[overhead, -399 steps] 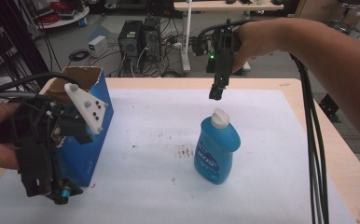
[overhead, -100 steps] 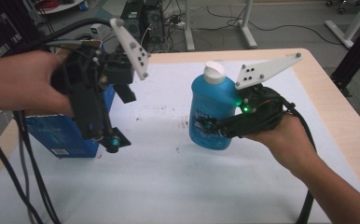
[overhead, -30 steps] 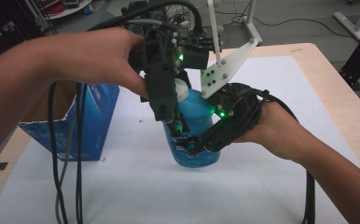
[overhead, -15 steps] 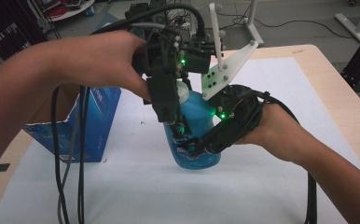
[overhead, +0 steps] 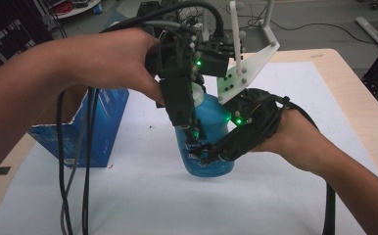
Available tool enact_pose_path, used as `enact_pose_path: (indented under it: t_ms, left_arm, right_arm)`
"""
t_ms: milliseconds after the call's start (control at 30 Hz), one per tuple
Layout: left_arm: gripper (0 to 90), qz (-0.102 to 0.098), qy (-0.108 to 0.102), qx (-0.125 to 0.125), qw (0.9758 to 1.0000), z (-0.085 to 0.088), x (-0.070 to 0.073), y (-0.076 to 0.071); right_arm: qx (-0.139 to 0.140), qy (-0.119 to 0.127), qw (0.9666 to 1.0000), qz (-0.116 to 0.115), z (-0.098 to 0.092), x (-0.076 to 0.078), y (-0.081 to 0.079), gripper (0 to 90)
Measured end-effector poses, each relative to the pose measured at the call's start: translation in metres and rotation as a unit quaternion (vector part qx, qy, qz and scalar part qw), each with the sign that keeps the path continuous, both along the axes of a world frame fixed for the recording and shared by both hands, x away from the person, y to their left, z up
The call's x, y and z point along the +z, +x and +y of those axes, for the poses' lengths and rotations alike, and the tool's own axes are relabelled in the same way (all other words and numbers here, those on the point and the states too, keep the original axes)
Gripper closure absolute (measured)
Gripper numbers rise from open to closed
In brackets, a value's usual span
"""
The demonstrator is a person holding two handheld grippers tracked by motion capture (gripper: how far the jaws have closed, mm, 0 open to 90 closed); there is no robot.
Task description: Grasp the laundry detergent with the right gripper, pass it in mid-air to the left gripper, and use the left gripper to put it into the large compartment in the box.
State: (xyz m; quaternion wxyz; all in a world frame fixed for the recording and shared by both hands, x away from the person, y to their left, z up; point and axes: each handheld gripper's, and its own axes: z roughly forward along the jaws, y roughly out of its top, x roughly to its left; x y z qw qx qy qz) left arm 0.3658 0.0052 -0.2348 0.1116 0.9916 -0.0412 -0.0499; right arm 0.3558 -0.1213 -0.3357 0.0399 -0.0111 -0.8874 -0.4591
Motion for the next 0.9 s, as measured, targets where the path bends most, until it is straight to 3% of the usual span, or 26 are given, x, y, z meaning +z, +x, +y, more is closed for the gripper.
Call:
enact_pose_path:
  t_ms: [267,533,567,600,667,767,833,867,900]
  left_arm:
    - [36.2,0.003,-0.005,-0.002,1.0,0.001,0.001,0.0]
    - [37.0,-0.012,-0.002,-0.009,0.9999,-0.002,0.005,-0.005]
    - [37.0,-0.014,0.003,-0.012,0.9998,-0.003,0.006,-0.007]
    - [37.0,-0.014,0.003,-0.012,0.9998,-0.003,0.006,-0.007]
    - [37.0,-0.011,0.014,-0.012,0.9998,-0.002,0.007,-0.006]
    - [37.1,-0.008,0.016,-0.008,0.9998,-0.001,0.007,-0.006]
    - [37.1,-0.012,0.018,-0.005,0.9998,0.001,0.007,-0.005]
    - [37.1,-0.012,0.02,-0.002,0.9997,0.003,0.008,-0.005]
    - [37.1,-0.013,0.022,-0.001,0.9997,0.004,0.008,-0.005]
  right_arm:
    - [-0.001,0.003,1.0,0.0,0.0,0.0,0.001,45.2]
    - [0.005,0.006,0.9999,-0.01,0.0,0.001,-0.001,44.2]
    - [-0.004,0.012,0.9999,-0.007,-0.001,0.002,-0.001,36.7]
    - [-0.004,0.012,0.9999,-0.007,-0.001,0.002,-0.001,36.7]
    - [-0.016,0.015,0.9997,0.005,-0.004,0.005,0.001,20.8]
    - [-0.021,0.007,0.9997,0.012,-0.009,0.008,-0.001,20.6]
    - [-0.028,0.0,0.9996,0.001,-0.01,0.009,-0.001,17.7]
    - [-0.036,-0.01,0.9993,0.0,-0.011,0.009,-0.001,6.5]
    - [-0.042,-0.02,0.9989,0.005,-0.012,0.008,-0.002,1.8]
